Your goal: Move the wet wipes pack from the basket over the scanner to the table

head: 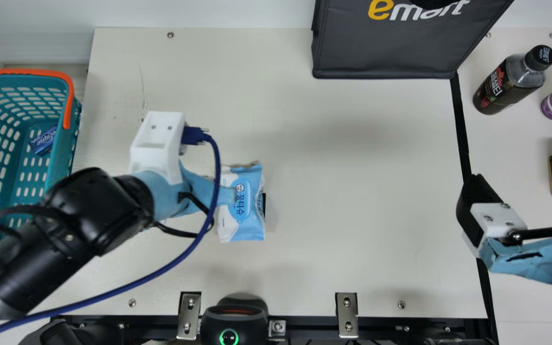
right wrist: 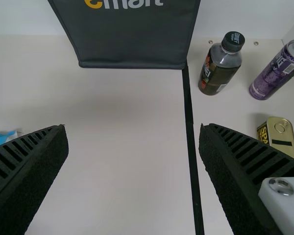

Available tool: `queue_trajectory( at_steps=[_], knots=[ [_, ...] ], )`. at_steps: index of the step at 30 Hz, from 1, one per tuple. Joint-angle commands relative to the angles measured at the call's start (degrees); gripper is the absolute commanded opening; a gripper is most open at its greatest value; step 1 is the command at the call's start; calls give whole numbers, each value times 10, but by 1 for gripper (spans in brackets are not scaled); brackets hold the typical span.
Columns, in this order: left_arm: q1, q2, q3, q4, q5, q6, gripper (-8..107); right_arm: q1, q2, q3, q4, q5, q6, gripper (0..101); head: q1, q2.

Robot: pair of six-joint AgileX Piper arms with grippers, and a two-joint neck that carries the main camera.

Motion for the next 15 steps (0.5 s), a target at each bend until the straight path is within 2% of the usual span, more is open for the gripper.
queue_trajectory(
  at_steps=[1,9,15],
  knots=[
    [-26,23,-20,18,19,-59,-8,0,0,0,0,0,0,95,-17,0],
    [-65,101,-83,26,58,-129,-8,0,0,0,0,0,0,95,-17,0],
    [-65,143,-104,10,60,-144,-8,0,0,0,0,0,0,95,-17,0]
  ],
)
